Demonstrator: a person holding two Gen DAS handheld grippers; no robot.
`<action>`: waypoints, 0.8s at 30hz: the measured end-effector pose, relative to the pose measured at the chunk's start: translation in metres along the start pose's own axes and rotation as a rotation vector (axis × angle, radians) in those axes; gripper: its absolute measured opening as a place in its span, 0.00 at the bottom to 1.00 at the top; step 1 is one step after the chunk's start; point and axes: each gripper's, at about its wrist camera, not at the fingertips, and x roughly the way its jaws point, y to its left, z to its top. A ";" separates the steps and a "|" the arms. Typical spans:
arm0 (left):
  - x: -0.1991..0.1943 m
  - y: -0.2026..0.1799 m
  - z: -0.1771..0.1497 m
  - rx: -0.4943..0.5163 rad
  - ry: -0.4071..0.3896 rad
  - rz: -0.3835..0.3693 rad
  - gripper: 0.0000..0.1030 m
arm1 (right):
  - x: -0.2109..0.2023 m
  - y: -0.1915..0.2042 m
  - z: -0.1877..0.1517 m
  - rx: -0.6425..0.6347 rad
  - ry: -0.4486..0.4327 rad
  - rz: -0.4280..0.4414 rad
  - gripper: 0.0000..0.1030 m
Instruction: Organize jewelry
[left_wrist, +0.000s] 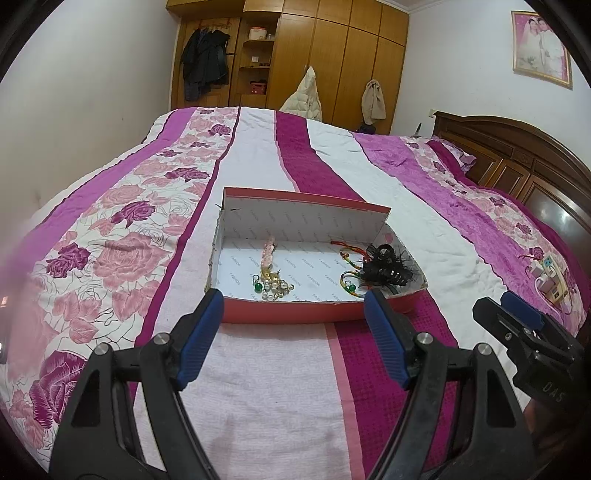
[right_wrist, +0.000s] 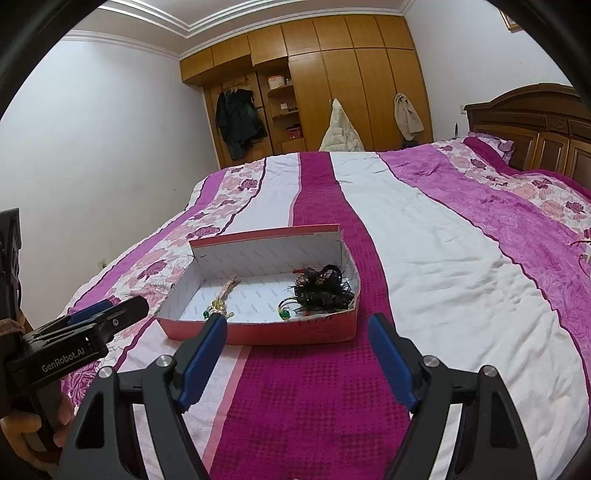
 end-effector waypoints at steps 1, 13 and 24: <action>0.000 0.000 0.000 0.000 0.000 -0.001 0.69 | 0.000 0.000 0.000 0.000 0.000 0.000 0.78; 0.000 0.000 0.000 -0.001 0.001 0.001 0.69 | 0.000 0.000 -0.001 -0.001 0.002 0.001 0.78; 0.000 0.001 0.000 -0.002 0.001 0.000 0.69 | -0.001 0.001 0.000 -0.001 0.001 -0.002 0.78</action>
